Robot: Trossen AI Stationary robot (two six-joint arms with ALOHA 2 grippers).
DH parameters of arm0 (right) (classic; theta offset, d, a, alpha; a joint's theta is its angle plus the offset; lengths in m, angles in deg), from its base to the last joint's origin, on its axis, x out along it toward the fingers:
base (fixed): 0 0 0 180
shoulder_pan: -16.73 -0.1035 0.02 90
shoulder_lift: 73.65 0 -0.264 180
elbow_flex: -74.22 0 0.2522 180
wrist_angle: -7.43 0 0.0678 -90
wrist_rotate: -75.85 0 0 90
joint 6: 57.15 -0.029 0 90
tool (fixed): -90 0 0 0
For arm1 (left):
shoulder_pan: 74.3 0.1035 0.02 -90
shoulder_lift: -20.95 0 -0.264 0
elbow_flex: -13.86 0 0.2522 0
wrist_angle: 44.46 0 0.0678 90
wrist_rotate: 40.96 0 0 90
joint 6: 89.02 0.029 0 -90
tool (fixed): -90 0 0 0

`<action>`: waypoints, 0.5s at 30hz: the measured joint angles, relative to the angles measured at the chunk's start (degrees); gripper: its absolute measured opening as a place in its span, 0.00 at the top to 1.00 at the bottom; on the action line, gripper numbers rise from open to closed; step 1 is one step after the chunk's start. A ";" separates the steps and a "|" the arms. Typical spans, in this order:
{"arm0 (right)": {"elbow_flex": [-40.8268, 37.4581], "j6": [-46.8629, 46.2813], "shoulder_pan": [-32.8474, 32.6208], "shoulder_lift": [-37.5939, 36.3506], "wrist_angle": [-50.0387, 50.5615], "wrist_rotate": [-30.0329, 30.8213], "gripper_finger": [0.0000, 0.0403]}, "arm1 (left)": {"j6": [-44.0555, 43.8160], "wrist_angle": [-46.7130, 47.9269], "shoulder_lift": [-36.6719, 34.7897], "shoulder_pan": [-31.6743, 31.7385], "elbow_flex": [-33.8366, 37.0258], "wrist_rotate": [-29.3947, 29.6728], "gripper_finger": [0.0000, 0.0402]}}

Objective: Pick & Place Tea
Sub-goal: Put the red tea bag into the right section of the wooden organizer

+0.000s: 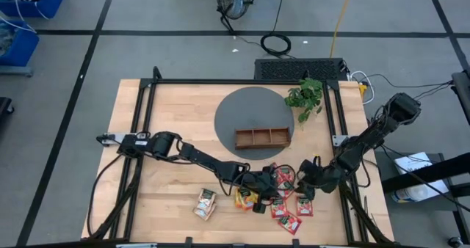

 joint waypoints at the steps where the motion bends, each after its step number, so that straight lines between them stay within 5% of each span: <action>1: -1.19 -0.09 -0.01 0.14 -2.54 0.25 0.50 | -0.02 -0.09 0.05 0.01 0.00 -0.02 0.91; 15: -4.56 1.77 -0.01 0.32 -7.38 2.19 0.51 | -1.57 -3.32 2.64 1.03 -0.01 -0.67 0.91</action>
